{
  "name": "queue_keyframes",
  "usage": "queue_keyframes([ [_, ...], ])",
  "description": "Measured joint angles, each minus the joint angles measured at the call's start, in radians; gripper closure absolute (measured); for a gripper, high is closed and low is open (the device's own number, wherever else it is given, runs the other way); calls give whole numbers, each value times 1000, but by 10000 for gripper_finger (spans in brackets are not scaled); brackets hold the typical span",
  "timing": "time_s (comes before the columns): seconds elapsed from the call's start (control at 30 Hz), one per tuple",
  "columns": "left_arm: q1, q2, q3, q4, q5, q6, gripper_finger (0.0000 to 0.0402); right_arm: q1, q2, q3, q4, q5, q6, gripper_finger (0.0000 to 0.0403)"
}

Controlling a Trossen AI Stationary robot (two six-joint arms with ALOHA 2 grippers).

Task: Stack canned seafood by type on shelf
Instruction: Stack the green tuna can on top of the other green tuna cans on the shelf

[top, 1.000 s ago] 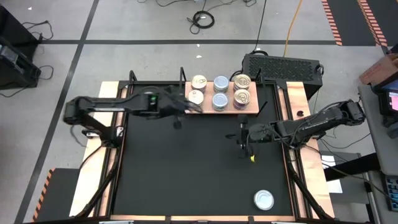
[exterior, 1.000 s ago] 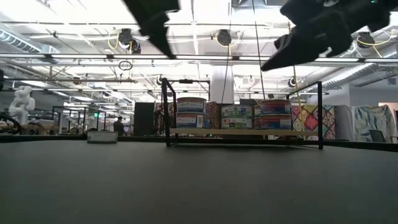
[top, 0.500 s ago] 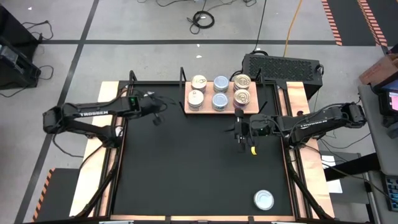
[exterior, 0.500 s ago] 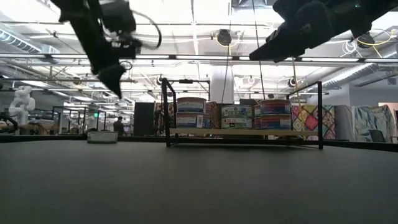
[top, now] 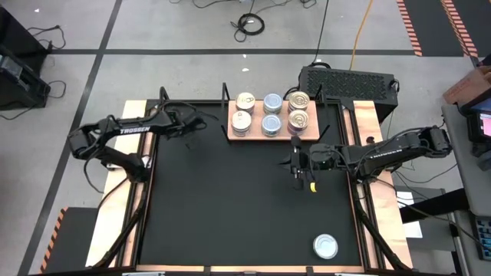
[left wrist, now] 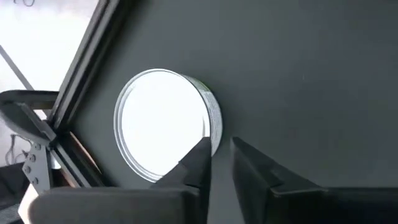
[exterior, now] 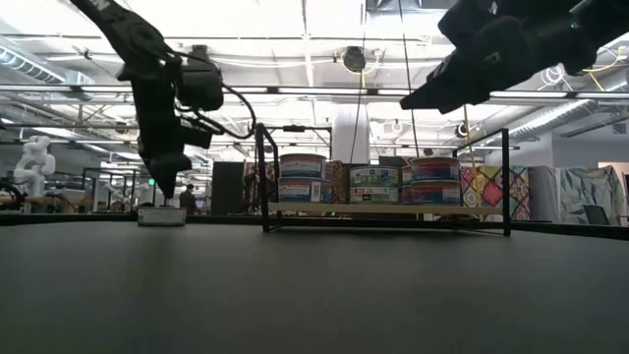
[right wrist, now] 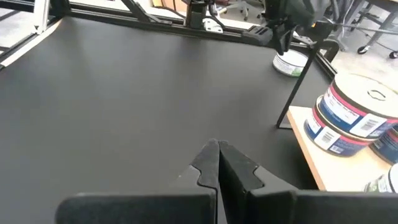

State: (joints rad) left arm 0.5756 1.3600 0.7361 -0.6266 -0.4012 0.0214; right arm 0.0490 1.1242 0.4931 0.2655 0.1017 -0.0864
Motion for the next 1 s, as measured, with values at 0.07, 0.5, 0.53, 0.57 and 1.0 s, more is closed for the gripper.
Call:
queue_keyframes([
  [0.07,-1,14,0,1,0,14,317,-3,0,-1,0,1,0,403],
  [0.5,-2,171,0,81,-131,86,201,-3,0,-1,4,2,-5,403],
  [0.53,-2,181,0,81,-131,97,201,-3,0,-1,2,2,-5,403],
  [0.57,-2,190,0,79,-130,99,200,-3,0,-1,2,2,-4,403],
  [1.0,-4,227,1,72,-201,92,281,-3,0,-1,0,1,15,403],
])
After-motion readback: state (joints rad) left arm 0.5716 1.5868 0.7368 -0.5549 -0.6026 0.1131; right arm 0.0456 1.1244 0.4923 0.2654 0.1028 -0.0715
